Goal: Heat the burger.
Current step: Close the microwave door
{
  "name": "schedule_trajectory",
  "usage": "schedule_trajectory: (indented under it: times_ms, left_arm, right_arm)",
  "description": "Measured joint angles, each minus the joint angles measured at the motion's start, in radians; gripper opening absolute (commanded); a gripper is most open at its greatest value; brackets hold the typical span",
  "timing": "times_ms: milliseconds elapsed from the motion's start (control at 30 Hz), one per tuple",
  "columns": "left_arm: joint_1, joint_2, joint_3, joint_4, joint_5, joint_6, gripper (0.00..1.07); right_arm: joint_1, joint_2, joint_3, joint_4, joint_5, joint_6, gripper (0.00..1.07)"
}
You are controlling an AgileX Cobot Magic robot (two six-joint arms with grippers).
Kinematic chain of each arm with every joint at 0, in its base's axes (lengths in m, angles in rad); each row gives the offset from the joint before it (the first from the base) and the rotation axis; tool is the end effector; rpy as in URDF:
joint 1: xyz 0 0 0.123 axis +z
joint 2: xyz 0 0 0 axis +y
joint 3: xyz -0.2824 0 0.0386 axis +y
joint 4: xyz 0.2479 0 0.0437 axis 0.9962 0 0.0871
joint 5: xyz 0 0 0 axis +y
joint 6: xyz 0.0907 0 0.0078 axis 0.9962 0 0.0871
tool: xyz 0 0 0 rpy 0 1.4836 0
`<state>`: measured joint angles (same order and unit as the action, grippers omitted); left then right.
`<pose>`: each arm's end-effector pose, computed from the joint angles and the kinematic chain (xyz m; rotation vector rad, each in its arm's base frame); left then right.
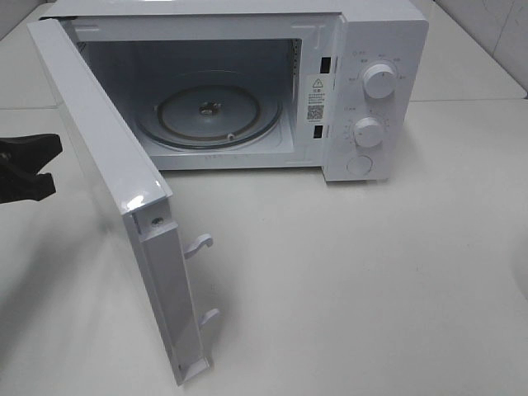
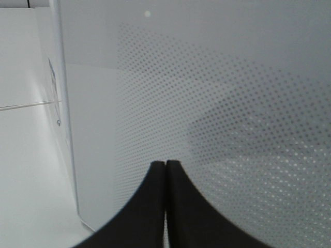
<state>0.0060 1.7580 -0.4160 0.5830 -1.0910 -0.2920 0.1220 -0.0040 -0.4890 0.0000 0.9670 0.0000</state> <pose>0.2667 -0.0428 0.1426 0.3590 1.7677 -0.4543 -0.0006 -0.0001 0.2818 -0.1194 1.9548 0.0803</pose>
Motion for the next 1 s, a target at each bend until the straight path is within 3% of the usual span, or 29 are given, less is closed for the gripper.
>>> schedule_trajectory:
  times_ms: [600,933,1000]
  left_arm:
    - [-0.115,0.075,-0.022,-0.092,0.005,0.048,0.00]
    - [-0.217,0.075,-0.030,-0.253,0.000,0.057,0.00]
    - [-0.242,0.075,-0.061,-0.289,-0.003,0.085,0.00]
  right_arm:
    - [0.000,0.000,0.000,0.000,0.000,0.000,0.74]
    - [0.000,0.000,0.000,0.000,0.000,0.000,0.74]
    - [0.000,0.000,0.000,0.000,0.000,0.000,0.74]
